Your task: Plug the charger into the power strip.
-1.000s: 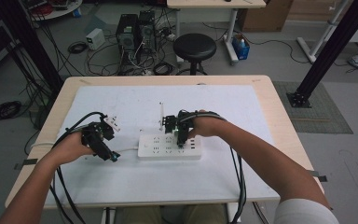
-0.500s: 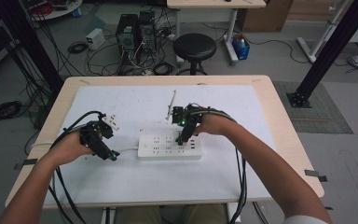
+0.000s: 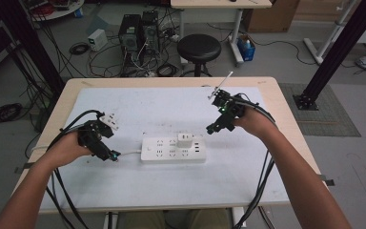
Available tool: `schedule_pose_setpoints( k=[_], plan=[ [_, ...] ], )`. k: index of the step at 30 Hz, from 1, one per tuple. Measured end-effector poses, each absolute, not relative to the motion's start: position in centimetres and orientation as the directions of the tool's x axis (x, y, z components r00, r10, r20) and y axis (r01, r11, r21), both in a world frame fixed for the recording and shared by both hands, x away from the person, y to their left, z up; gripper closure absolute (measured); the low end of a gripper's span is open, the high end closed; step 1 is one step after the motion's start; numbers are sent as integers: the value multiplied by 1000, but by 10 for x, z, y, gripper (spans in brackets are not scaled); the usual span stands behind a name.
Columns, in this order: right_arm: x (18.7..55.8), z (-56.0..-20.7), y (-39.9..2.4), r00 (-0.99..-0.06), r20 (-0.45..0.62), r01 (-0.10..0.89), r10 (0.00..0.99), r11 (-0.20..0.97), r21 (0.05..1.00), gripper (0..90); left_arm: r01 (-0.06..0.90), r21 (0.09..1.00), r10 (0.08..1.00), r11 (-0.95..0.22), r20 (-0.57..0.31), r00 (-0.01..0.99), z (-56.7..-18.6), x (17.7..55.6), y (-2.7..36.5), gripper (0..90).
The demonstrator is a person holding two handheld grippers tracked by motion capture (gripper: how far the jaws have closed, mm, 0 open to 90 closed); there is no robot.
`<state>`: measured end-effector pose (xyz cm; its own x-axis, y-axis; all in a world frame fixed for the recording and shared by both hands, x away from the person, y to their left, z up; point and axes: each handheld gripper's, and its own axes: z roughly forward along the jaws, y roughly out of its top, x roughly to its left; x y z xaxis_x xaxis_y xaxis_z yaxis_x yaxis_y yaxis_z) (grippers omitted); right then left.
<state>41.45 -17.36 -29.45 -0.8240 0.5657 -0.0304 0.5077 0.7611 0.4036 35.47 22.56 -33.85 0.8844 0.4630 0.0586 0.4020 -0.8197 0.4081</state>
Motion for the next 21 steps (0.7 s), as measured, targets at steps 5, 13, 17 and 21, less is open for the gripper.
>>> schedule_pose_setpoints(
  k=[5, 13, 17, 21],
  plan=[
    [399, -281, -198, -765, -112, 528, 634, 718, 454, 7, 406, 428, 476, -808, 68, 877, -335, 353, 229, 193],
    [377, -282, -227, -723, -126, 569, 679, 690, 449, 7, 408, 436, 490, -802, 91, 867, -329, 351, 233, 193],
    [369, -286, -235, -730, -127, 559, 672, 693, 455, 8, 412, 456, 501, -789, 88, 861, -326, 351, 235, 193],
    [364, -288, -240, -721, -135, 561, 680, 686, 463, 7, 419, 460, 513, -783, 95, 853, -326, 351, 237, 193]
  ],
)
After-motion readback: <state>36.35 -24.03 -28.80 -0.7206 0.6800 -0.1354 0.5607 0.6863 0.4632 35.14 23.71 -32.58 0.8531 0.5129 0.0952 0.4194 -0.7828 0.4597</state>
